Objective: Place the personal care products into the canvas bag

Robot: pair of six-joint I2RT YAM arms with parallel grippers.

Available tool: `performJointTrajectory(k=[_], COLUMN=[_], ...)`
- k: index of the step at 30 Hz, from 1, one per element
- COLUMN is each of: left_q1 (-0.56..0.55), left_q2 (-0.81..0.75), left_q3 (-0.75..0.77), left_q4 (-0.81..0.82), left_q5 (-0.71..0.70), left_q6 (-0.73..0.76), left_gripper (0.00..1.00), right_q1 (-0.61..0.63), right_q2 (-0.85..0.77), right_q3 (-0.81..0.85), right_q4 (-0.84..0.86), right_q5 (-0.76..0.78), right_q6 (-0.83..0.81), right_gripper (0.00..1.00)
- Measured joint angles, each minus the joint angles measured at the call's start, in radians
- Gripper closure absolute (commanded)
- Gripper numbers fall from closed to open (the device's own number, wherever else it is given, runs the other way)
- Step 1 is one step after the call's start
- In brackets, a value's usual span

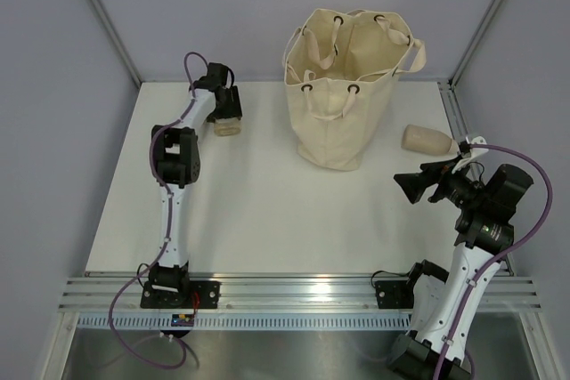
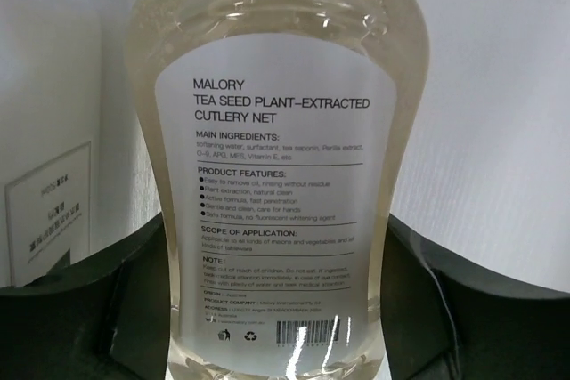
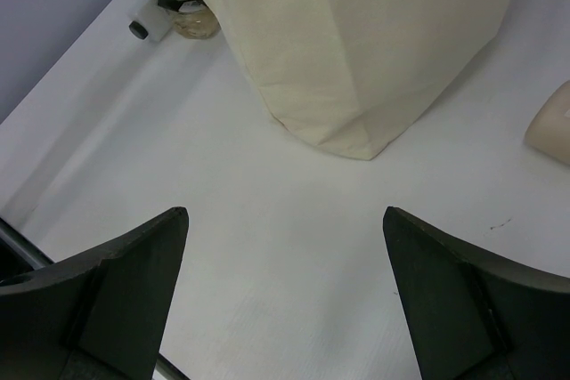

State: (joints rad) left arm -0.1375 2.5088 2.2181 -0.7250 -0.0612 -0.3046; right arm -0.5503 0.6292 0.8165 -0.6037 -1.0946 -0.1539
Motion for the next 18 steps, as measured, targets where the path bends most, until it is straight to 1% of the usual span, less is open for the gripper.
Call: performJointTrajectory(k=[2,3,6,12,14,18], left_q1=[-0.001,-0.001,-0.001,-0.006,-0.008,-0.014], left_q2=[-0.025,-0.047,-0.126,-0.34,-0.426,-0.62], left_q3=[-0.046,-0.079,-0.214,-0.555,-0.68,-0.941], left_q4=[0.022,0.037,0.089,0.201,0.236,0.368], left_q5=[0.017,0.031,0.089,0.285,0.367,0.512], left_q6=[0.008,0.005,0.007,-0.048,-0.09,-0.21], left_gripper=[0.66,0.81,1.0,1.0,1.0,1.0], right_q1=[-0.001,-0.002,-0.008,-0.016,-0.016,-0.019], right_q2=[-0.001,-0.001,-0.006,-0.027,-0.032,-0.037], right_q3=[0.0,0.0,0.0,-0.002,-0.002,-0.003], right_q4=[0.002,0.002,0.002,0.002,0.002,0.002], right_q5=[0.0,0.0,0.0,-0.007,-0.011,-0.022], right_q6=[0.002,0.002,0.002,0.002,0.002,0.003], right_gripper=[0.0,0.0,0.01,0.01,0.01,0.01])
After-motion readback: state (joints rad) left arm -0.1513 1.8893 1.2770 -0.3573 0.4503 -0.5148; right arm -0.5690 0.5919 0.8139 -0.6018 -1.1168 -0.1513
